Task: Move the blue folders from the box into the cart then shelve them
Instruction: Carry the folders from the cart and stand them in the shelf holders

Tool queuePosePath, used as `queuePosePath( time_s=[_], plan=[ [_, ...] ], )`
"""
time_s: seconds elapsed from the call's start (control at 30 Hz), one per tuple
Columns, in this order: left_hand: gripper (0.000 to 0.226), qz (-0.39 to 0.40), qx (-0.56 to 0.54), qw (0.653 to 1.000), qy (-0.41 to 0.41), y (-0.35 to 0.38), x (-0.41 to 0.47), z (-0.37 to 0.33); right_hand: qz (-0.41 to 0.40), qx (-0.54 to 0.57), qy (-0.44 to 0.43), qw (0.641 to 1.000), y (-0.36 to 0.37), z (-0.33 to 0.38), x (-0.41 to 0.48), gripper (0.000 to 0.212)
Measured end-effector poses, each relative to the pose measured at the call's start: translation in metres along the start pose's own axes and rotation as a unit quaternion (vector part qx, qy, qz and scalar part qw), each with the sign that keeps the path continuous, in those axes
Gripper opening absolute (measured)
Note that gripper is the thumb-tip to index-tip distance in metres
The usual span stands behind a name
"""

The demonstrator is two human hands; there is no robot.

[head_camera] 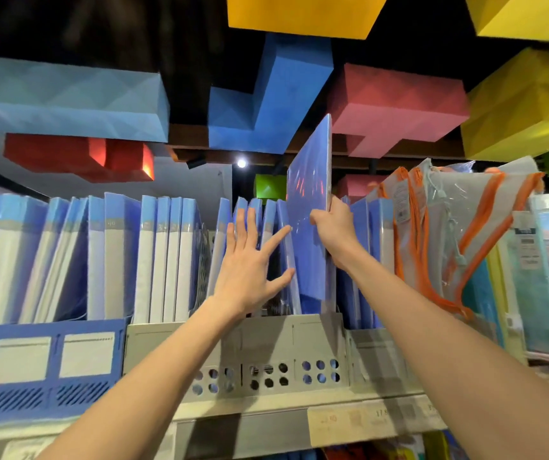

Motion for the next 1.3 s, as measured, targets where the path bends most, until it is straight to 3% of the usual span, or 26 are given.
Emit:
queuePosePath(
  time_s=[0.37,0.63,0.8,1.0,1.3],
  plan=[
    [0.075,0.021,-0.026,0.999,0.001,0.008,-0.003,0.002,-0.038,-0.031,-0.056,0.997,0.028,-0.034,-0.013,0.018],
    [0.075,0.019,-0.007,1.000,0.004,0.013,-0.003,0.010,0.036,-0.057,-0.020,0.998,0.035,-0.039,-0.012,0.036],
    [0.075,0.013,-0.015,1.000,0.011,0.015,-0.002,0.012,0.147,-0.018,0.038,0.988,0.037,-0.035,-0.012,0.061],
    [0.075,0.012,-0.017,1.000,0.015,0.016,-0.001,0.012,0.229,-0.074,0.050,0.969,0.017,-0.024,-0.005,0.040],
    [0.076,0.018,-0.023,1.000,0.010,0.017,-0.001,0.011,0.111,-0.072,0.042,0.990,0.010,-0.016,-0.007,0.022]
  ],
)
Point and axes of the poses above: each hand's wrist, its own x-axis towards the middle knuckle, its own y-axis out of the palm, z = x × y, the point moved 6 cm from there along x, towards the middle knuckle, and after that the axes turned 12 degrees about -y, right-handed, at the moved point
